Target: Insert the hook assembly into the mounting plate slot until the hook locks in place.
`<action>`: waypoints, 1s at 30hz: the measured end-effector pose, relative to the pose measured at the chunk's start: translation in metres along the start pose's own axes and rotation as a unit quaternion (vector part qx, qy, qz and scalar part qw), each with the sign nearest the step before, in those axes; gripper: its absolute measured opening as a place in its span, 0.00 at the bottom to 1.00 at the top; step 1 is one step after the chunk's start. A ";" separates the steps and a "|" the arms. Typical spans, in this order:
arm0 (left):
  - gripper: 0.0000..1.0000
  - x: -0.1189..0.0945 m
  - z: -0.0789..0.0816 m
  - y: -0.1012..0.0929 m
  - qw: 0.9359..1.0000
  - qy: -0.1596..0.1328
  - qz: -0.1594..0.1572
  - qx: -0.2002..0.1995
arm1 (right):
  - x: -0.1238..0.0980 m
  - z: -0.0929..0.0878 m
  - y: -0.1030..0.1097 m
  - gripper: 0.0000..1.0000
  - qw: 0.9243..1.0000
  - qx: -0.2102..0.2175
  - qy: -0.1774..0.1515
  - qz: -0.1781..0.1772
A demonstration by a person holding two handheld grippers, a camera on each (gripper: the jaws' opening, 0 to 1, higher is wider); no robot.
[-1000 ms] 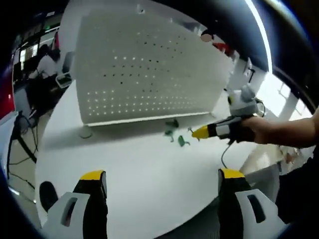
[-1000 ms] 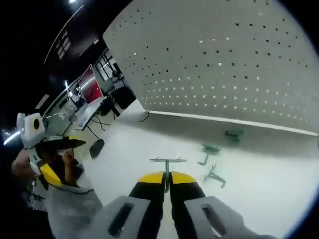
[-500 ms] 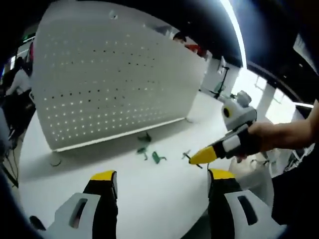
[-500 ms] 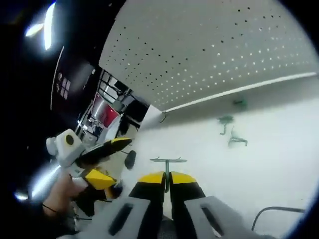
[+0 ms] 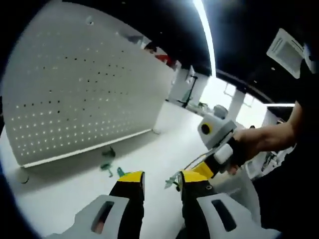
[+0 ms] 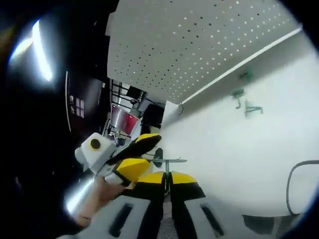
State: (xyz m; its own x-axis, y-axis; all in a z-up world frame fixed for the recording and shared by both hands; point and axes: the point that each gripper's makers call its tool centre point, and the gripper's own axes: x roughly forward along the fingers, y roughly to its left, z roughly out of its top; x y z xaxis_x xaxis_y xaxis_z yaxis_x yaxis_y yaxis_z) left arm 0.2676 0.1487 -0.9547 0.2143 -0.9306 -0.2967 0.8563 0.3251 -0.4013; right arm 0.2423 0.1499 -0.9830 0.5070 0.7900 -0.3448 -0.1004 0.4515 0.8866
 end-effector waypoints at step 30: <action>0.01 0.006 -0.012 -0.013 0.995 0.050 -0.030 0.082 | -0.002 -0.007 0.007 0.01 0.999 0.026 0.011 0.036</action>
State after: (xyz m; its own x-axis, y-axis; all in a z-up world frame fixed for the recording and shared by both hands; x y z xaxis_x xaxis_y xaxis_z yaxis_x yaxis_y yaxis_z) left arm 0.2529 0.1405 -0.9616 0.1189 -0.9236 -0.3644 0.9331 0.2293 -0.2769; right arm 0.2347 0.1546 -0.9787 0.4809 0.8288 -0.2861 -0.0915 0.3720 0.9237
